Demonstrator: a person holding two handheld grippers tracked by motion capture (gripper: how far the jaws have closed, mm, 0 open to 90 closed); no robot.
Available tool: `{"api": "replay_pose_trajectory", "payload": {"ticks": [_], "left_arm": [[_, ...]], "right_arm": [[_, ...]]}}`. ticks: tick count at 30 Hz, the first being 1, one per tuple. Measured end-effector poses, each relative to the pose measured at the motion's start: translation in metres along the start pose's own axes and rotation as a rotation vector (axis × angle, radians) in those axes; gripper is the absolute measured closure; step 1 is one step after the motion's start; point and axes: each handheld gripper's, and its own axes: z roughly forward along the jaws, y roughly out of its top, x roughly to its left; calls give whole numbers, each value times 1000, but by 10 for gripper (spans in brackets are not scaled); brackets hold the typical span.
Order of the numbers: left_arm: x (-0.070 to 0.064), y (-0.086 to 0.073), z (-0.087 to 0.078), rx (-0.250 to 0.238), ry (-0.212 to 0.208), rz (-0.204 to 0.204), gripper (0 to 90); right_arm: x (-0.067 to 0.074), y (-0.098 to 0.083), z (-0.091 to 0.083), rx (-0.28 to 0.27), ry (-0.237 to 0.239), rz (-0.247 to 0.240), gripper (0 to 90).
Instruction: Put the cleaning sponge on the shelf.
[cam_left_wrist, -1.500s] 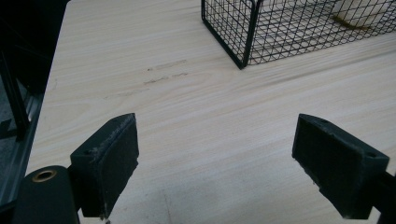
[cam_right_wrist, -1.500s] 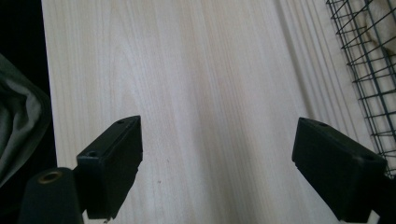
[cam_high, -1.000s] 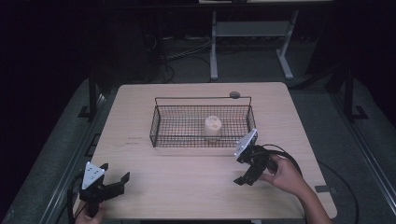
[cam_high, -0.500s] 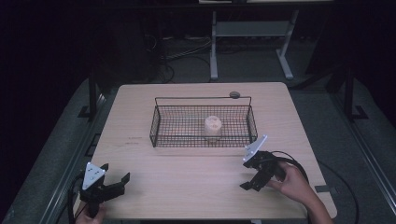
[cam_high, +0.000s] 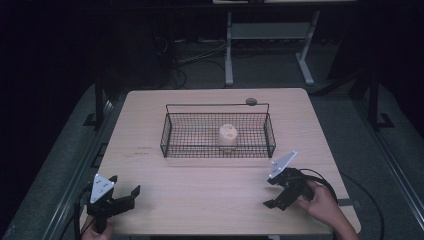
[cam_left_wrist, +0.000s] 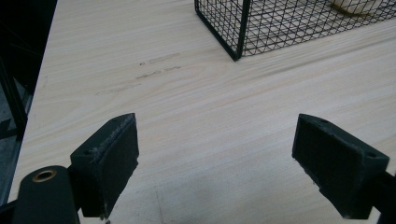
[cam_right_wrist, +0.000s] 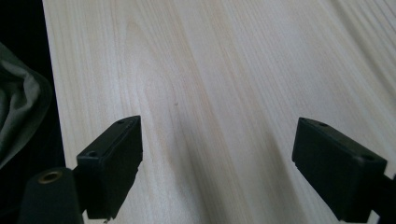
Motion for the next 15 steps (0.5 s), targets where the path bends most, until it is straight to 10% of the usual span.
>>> {"api": "replay_pose_trajectory", "payload": {"ticks": [15], "left_arm": [[-1, 0, 0, -3, 5, 2, 138]], "right_arm": [[10, -20, -4, -29, -15, 23, 157]]}}
